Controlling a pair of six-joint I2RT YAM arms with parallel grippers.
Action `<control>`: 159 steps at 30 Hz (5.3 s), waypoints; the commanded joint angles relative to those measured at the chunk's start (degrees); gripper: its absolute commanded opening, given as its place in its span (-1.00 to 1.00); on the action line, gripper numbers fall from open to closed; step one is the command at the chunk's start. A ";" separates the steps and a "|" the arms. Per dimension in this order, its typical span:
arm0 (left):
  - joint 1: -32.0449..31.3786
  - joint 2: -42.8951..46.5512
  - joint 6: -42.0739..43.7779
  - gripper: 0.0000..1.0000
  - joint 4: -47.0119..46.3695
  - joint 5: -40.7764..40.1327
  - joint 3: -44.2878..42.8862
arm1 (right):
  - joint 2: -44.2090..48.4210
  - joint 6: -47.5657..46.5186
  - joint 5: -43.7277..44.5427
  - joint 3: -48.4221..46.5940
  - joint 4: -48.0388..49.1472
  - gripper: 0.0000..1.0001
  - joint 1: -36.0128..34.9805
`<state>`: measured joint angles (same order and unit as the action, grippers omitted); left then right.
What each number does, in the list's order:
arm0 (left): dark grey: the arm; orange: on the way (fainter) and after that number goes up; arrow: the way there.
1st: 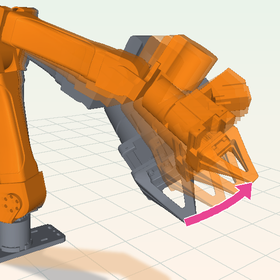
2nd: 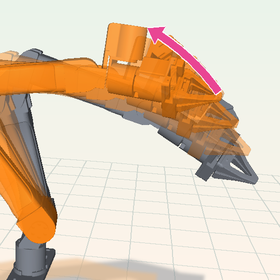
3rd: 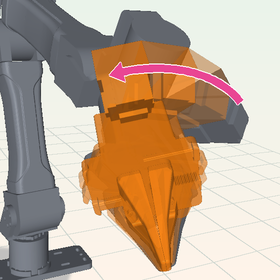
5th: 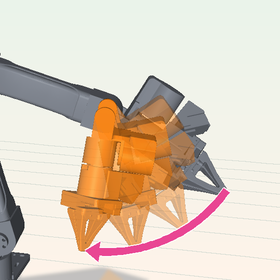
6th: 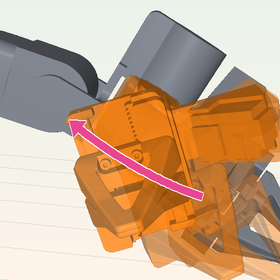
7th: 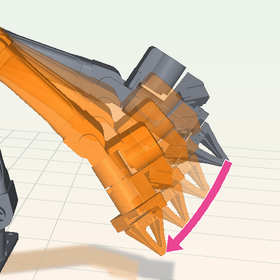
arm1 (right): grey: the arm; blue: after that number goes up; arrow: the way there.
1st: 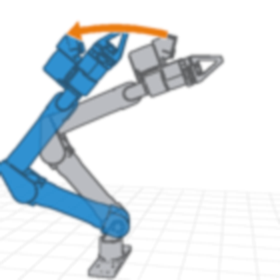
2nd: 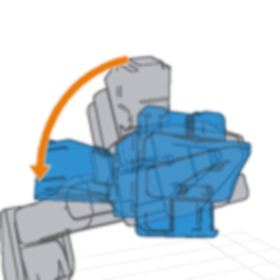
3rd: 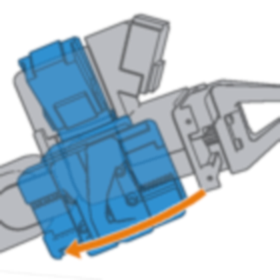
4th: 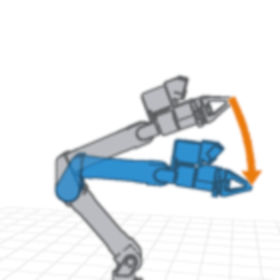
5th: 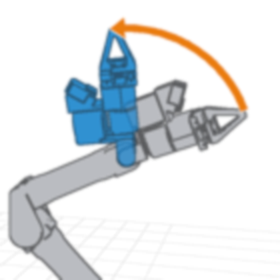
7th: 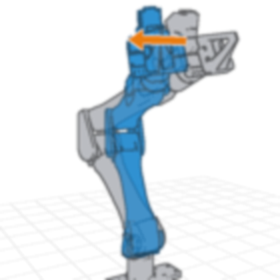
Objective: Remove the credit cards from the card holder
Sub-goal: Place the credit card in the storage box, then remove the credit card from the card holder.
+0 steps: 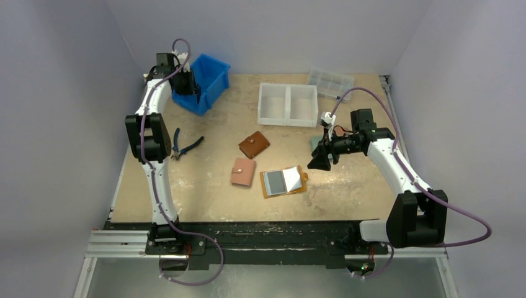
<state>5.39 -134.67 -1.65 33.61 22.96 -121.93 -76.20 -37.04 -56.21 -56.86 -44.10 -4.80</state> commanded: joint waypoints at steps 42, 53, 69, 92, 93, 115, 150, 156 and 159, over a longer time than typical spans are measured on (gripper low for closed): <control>-28.61 90.70 -43.54 0.74 -32.50 0.80 96.59 | 11.97 -39.35 -6.03 10.63 -7.24 0.51 0.17; -48.38 87.20 -47.37 0.73 -41.57 -11.44 99.81 | 11.31 -41.62 -3.89 11.02 -7.85 0.48 0.19; -58.29 83.67 -55.36 0.74 -54.53 -18.04 105.34 | 10.85 -44.09 -4.61 8.40 -12.71 0.48 0.11; -58.34 81.83 -66.96 0.98 -77.11 -18.95 116.76 | 4.46 -15.49 9.27 1.57 3.01 0.48 -20.47; -58.30 80.86 -67.64 0.98 -79.66 -18.63 117.55 | 3.83 -14.44 10.46 1.85 4.01 0.48 -21.46; -58.34 64.30 -58.70 0.18 -69.42 -20.49 105.85 | -11.34 6.30 22.86 -0.48 14.50 -0.74 -29.26; -58.30 50.89 -56.97 -0.17 -82.43 -22.78 103.91 | -22.85 11.57 32.62 -1.48 14.11 -0.95 -29.25; -58.30 48.83 -57.39 -0.16 -84.23 -24.28 103.68 | -24.72 11.01 32.50 -2.15 12.70 -0.95 -29.30; -58.32 48.23 -57.33 -0.14 -84.49 -24.36 103.41 | -24.74 10.87 32.47 -2.20 12.63 -0.95 -29.25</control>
<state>-52.64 -85.67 -60.20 -46.46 -0.14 -16.62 -99.37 -25.67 -25.15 -58.33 -30.79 -33.85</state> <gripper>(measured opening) 0.424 0.063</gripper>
